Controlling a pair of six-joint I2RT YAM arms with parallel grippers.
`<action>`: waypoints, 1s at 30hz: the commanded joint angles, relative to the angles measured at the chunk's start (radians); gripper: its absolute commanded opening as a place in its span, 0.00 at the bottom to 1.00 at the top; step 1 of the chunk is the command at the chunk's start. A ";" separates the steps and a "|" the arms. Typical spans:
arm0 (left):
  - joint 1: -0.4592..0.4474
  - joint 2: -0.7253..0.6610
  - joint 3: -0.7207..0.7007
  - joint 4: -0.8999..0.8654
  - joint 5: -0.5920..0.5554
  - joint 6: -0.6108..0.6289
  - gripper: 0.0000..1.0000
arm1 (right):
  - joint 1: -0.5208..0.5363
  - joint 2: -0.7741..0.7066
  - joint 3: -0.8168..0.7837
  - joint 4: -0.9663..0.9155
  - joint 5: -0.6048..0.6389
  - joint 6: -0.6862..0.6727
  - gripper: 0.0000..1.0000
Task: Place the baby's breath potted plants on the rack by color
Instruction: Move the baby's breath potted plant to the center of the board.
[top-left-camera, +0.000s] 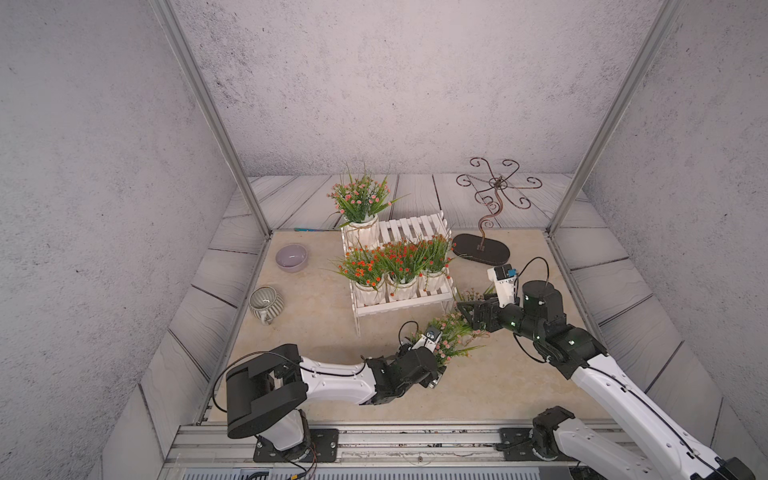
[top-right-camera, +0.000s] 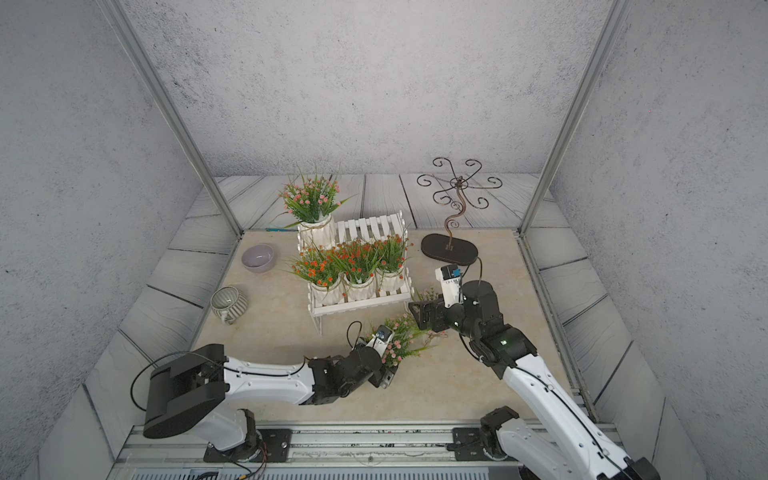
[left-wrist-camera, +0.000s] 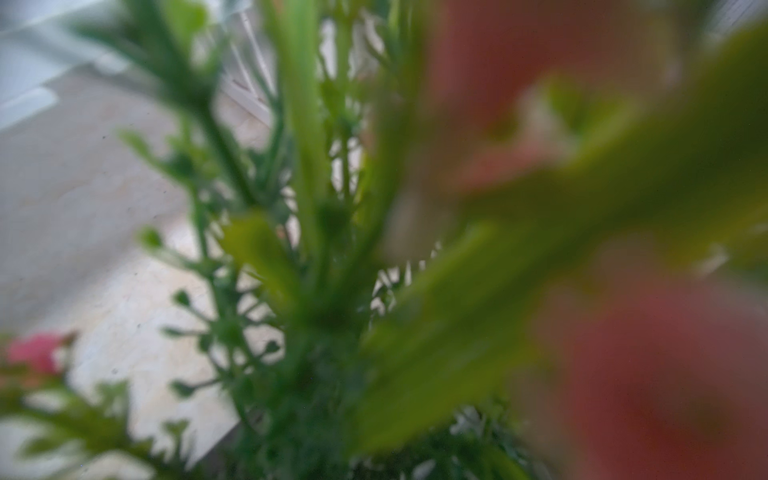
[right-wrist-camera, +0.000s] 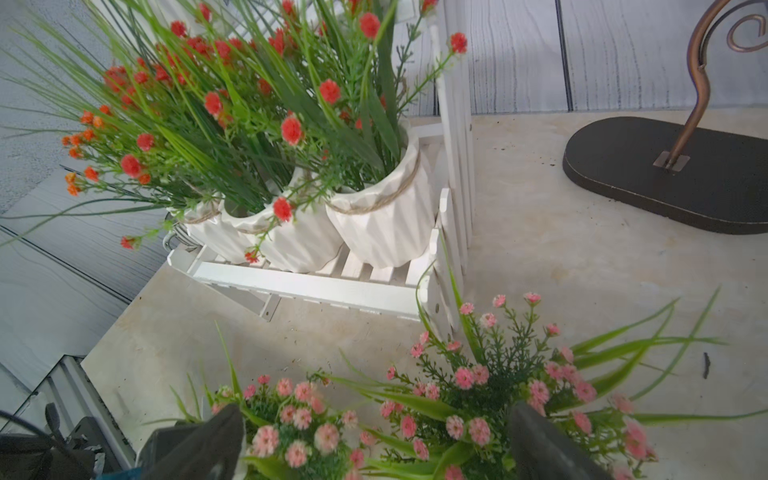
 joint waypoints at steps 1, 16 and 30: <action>0.012 -0.037 -0.010 -0.019 -0.038 -0.015 0.84 | 0.008 -0.031 -0.016 -0.042 0.019 -0.014 0.99; 0.029 -0.312 -0.008 -0.209 -0.077 0.015 0.99 | 0.086 -0.110 0.013 -0.178 -0.015 -0.066 0.99; 0.327 -0.476 0.215 -0.466 0.056 -0.035 0.99 | 0.473 -0.111 -0.022 -0.279 0.228 0.046 0.99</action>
